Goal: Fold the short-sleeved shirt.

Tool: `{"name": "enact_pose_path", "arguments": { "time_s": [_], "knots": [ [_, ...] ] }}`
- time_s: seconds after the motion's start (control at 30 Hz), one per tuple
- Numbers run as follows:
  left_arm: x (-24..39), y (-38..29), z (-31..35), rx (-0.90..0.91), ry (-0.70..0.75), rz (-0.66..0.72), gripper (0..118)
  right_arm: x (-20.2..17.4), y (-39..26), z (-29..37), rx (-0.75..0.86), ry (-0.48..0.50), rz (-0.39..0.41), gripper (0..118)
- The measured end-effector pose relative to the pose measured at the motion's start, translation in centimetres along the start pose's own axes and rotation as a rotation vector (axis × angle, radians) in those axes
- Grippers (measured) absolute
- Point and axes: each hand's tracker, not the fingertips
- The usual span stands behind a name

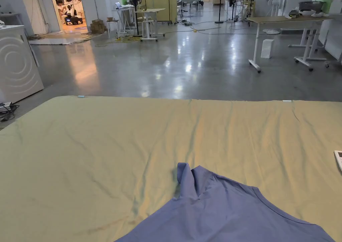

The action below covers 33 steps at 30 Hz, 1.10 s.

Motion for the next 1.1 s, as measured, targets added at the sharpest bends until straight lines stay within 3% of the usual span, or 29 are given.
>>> {"name": "enact_pose_path", "arguments": {
  "time_s": [0.13, 0.3, 0.37, 0.53, 0.6, 0.67, 0.73, 0.8, 0.87, 0.9, 0.93, 1.0, 1.1],
  "knots": [
    [2.0, 2.5, 5.9, 0.178, -0.064, -0.100, 101, -1.8, 1.2, 5.3, 0.148, -0.015, 0.049, 72],
    [10.7, 2.0, 13.1, 0.503, -0.082, -0.317, 99, -8.6, 4.1, 11.7, 0.355, 0.143, 0.248, 72],
    [13.5, 1.4, 14.8, 0.589, -0.046, -0.342, 99, -12.3, 4.8, 13.9, 0.451, 0.168, 0.270, 72],
    [18.6, -1.1, 18.2, 0.697, -0.196, -0.363, 97, -18.7, 5.5, 16.9, 0.577, 0.308, 0.293, 72],
    [20.4, -2.3, 19.5, 0.693, -0.209, -0.440, 97, -20.3, 5.5, 17.5, 0.618, 0.338, 0.310, 71],
    [21.6, -3.7, 20.2, 0.716, -0.137, -0.541, 90, -21.3, 5.4, 17.5, 0.571, 0.395, 0.298, 49],
    [22.4, -4.7, 20.6, 0.717, -0.102, -0.634, 87, -21.7, 5.0, 17.3, 0.536, 0.431, 0.285, 42],
    [22.6, -5.4, 20.8, 0.683, -0.140, -0.627, 70, -22.3, 4.5, 17.2, 0.540, 0.421, 0.280, 26],
    [22.1, -5.8, 20.8, 0.598, -0.244, -0.577, 32, -22.5, 4.1, 17.2, 0.524, 0.429, 0.284, 20],
    [22.1, -6.2, 20.6, 0.557, -0.257, -0.536, 14, -22.6, 3.8, 17.0, 0.502, 0.428, 0.278, 11],
    [22.1, -6.7, 20.5, 0.544, -0.228, -0.518, 10, -22.7, 3.6, 17.1, 0.519, 0.420, 0.285, 1],
    [21.6, -7.3, 20.3, 0.513, -0.223, -0.525, 0, -22.7, 3.5, 17.1, 0.504, 0.434, 0.293, 0],
    [21.2, -7.5, 20.4, 0.480, -0.233, -0.518, 0, -22.8, 3.3, 17.0, 0.490, 0.435, 0.301, 0]
  ]
}}
